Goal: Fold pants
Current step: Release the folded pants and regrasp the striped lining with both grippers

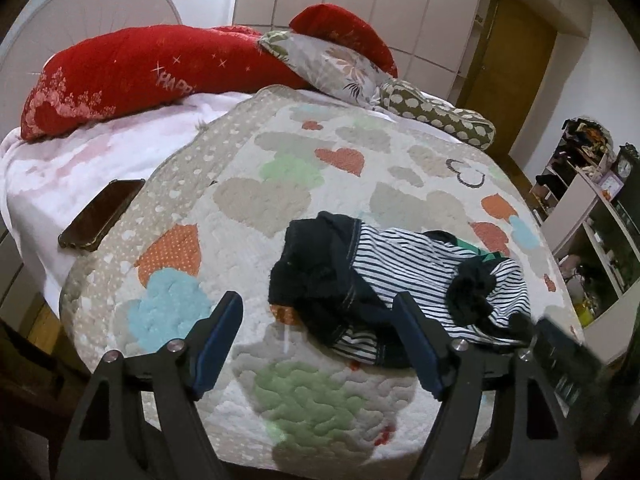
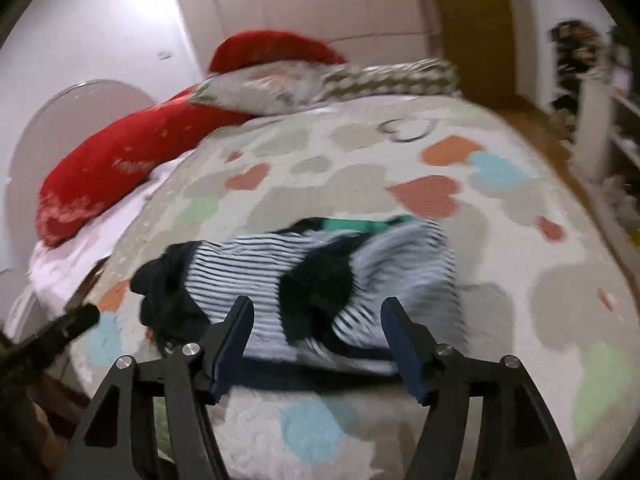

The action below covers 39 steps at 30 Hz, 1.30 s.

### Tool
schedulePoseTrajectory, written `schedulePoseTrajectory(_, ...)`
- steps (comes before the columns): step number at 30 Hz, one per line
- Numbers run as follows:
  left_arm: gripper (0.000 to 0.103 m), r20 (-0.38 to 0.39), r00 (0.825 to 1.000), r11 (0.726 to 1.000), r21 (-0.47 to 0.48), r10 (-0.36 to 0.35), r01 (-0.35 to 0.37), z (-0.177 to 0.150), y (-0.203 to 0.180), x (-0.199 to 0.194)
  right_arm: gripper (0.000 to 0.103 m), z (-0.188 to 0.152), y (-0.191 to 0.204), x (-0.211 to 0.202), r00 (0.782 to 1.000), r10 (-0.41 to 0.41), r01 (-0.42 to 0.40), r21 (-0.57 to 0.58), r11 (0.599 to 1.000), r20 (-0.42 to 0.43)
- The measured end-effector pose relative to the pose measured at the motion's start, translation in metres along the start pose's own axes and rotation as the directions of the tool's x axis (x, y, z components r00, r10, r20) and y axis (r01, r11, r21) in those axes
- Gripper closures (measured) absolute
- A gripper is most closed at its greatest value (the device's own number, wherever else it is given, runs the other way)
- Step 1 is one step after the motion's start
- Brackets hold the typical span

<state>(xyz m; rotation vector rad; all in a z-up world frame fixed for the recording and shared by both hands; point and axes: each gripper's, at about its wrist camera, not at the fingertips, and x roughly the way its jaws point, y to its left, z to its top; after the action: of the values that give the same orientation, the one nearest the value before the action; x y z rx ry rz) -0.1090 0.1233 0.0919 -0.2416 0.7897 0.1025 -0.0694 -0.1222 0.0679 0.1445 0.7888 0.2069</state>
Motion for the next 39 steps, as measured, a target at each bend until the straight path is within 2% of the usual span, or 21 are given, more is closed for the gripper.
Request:
schedulePoseTrajectory(4,0.027,0.034,0.999,1.0,0.011,-0.007,0.007,0.0,-0.004,-0.008,0.032,-0.023,0.008,-0.009,0.999,-0.037,0.036,-0.035,0.999,-0.019)
schedulePoseTrajectory(11,0.027,0.054,0.998,1.0,0.017,-0.027,0.026,0.0,-0.007,-0.014,0.032,-0.032,0.017,-0.005,0.998,-0.05,0.046,-0.099,0.994,-0.046)
schedulePoseTrajectory(20,0.027,0.029,0.998,0.999,-0.002,-0.053,0.053,-0.001,-0.003,-0.009,0.032,-0.039,0.029,0.004,0.995,-0.057,0.044,-0.145,0.988,-0.087)
schedulePoseTrajectory(31,0.027,-0.017,0.998,0.998,-0.017,-0.066,0.065,-0.007,0.002,0.004,0.032,-0.043,0.028,0.013,0.989,-0.071,0.051,-0.149,0.987,-0.127)
schedulePoseTrajectory(35,0.027,-0.041,0.997,0.997,-0.053,-0.064,0.062,-0.011,0.013,0.014,0.032,-0.045,0.027,0.014,0.988,-0.081,0.061,-0.148,0.987,-0.131)
schedulePoseTrajectory(39,0.027,-0.073,0.994,0.985,-0.159,-0.076,0.064,-0.018,0.045,0.028,0.032,-0.041,0.03,0.016,0.988,-0.065,0.041,-0.166,0.985,-0.14)
